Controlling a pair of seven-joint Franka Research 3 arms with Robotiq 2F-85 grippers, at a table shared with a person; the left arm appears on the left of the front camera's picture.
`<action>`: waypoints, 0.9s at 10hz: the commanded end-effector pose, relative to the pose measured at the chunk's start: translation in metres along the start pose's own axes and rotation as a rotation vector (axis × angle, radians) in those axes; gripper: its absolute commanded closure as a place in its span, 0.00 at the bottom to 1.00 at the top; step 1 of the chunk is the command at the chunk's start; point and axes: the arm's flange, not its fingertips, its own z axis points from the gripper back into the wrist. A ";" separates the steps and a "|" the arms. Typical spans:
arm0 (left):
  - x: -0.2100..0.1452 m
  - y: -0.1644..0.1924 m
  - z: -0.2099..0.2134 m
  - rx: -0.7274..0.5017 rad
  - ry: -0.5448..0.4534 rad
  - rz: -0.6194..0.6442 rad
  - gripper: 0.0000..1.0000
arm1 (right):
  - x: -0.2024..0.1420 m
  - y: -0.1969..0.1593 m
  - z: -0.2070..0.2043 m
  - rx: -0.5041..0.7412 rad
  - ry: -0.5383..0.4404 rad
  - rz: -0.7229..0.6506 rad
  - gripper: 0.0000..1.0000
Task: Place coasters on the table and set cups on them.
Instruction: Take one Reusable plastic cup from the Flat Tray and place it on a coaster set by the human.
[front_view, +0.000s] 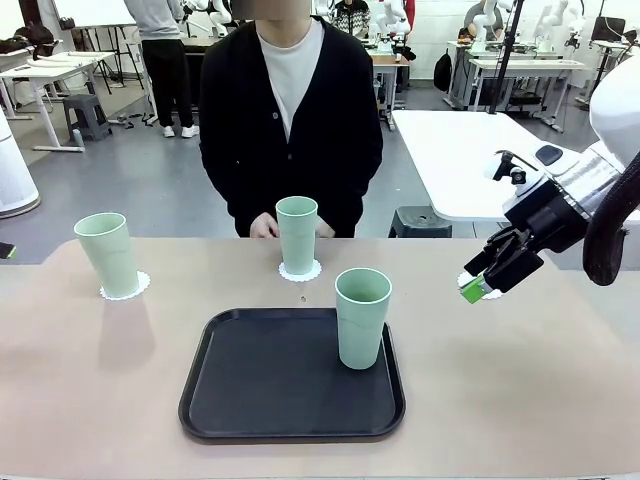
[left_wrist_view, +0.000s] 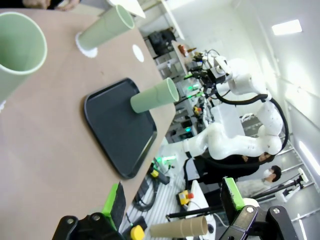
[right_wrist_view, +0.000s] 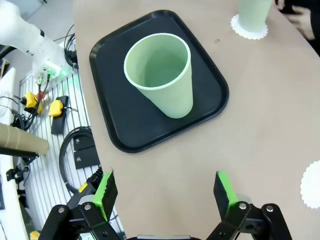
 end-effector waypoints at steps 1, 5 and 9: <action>0.001 -0.001 0.000 0.001 -0.017 0.002 0.00 | 0.000 0.000 0.000 0.000 0.000 0.000 0.00; 0.001 -0.001 0.000 0.001 -0.017 0.002 0.00 | -0.026 -0.048 0.008 0.042 -0.310 0.571 0.00; 0.001 -0.001 0.000 0.001 -0.017 0.002 0.00 | -0.051 -0.058 -0.026 0.145 -0.684 0.549 0.00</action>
